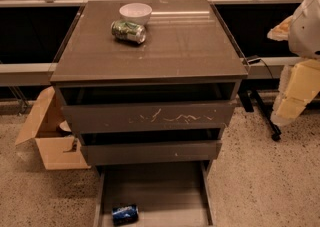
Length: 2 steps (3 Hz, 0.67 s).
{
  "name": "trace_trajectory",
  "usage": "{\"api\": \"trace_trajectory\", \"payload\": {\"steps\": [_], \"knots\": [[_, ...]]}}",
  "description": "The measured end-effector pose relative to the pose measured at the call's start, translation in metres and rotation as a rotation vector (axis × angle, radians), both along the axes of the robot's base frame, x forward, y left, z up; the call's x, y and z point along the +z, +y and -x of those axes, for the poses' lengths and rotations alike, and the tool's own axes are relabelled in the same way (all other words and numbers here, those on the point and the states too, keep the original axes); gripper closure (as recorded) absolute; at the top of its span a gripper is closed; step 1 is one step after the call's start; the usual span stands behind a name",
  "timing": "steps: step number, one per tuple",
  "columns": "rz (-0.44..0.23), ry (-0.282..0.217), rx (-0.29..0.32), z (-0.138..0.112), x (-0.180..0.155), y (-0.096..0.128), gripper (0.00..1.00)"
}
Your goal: Pick pepsi can from bottom drawer and place on counter
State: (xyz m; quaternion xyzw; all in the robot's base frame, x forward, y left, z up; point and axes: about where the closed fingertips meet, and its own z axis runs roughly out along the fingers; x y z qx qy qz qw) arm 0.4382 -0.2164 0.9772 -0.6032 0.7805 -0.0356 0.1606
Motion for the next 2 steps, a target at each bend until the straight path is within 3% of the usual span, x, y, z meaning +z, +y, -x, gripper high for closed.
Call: {"api": "trace_trajectory", "payload": {"steps": [1, 2], "knots": [[0.0, 0.0, 0.0, 0.0, 0.0, 0.0, 0.0], [-0.053, 0.034, 0.02, -0.014, -0.023, 0.012, 0.0]]}}
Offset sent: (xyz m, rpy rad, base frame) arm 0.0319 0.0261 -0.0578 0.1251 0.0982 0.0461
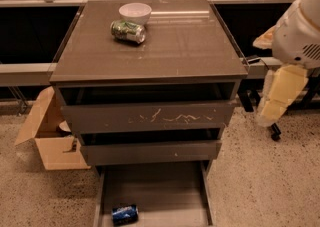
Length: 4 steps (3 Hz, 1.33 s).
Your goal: Pick pepsi can from bottom drawer and place on counter
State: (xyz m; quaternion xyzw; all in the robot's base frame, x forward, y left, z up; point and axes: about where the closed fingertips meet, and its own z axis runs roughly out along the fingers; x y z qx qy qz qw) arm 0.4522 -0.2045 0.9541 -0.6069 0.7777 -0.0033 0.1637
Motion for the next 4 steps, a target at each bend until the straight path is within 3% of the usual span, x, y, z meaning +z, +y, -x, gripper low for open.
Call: {"api": "trace_trajectory", "payload": {"steps": [2, 3, 4], "knots": [[-0.107, 0.063, 0.078, -0.027, -0.063, 0.054, 0.0], [-0.171, 0.071, 0.097, -0.039, -0.093, 0.083, 0.0], [-0.175, 0.075, 0.103, -0.038, -0.099, 0.087, 0.0]]}}
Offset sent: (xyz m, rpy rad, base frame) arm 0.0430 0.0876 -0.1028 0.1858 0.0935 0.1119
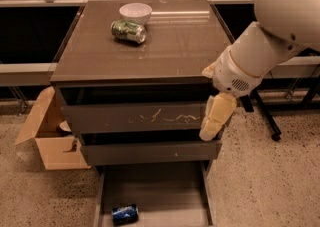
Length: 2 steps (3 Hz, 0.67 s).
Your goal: Pick pepsi can from bottom drawer and place on counter
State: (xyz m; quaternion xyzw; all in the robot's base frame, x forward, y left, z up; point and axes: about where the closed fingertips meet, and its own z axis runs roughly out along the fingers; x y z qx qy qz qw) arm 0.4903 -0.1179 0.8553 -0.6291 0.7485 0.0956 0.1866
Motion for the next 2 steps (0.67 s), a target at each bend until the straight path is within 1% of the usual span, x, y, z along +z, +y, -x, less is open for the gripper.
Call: {"api": "trace_trajectory", "payload": {"steps": [1, 2], "knots": [[-0.026, 0.03, 0.045, 0.007, -0.041, 0.024, 0.0], [-0.086, 0.082, 0.112, 0.025, -0.093, 0.065, 0.0]]}}
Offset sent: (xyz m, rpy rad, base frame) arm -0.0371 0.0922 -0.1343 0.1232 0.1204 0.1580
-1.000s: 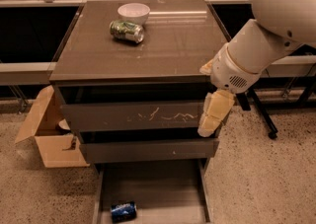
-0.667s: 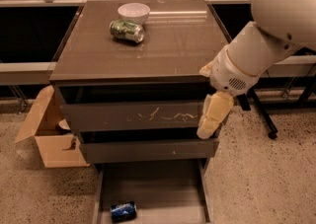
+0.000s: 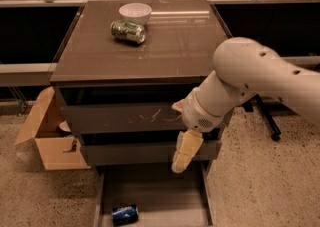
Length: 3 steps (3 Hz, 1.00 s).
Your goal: Pick pepsi can from bottom drawer and place on counter
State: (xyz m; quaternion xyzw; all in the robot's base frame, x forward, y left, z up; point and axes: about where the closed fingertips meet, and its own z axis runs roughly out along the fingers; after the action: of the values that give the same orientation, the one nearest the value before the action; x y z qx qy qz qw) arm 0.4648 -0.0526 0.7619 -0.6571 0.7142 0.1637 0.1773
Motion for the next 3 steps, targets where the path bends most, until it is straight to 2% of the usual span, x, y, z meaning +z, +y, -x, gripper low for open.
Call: {"api": "trace_trajectory", "payload": {"steps": [2, 3], "knots": [[-0.087, 0.069, 0.059, 0.02, -0.049, 0.038, 0.0], [-0.153, 0.109, 0.074, 0.026, -0.078, 0.052, 0.0]]}}
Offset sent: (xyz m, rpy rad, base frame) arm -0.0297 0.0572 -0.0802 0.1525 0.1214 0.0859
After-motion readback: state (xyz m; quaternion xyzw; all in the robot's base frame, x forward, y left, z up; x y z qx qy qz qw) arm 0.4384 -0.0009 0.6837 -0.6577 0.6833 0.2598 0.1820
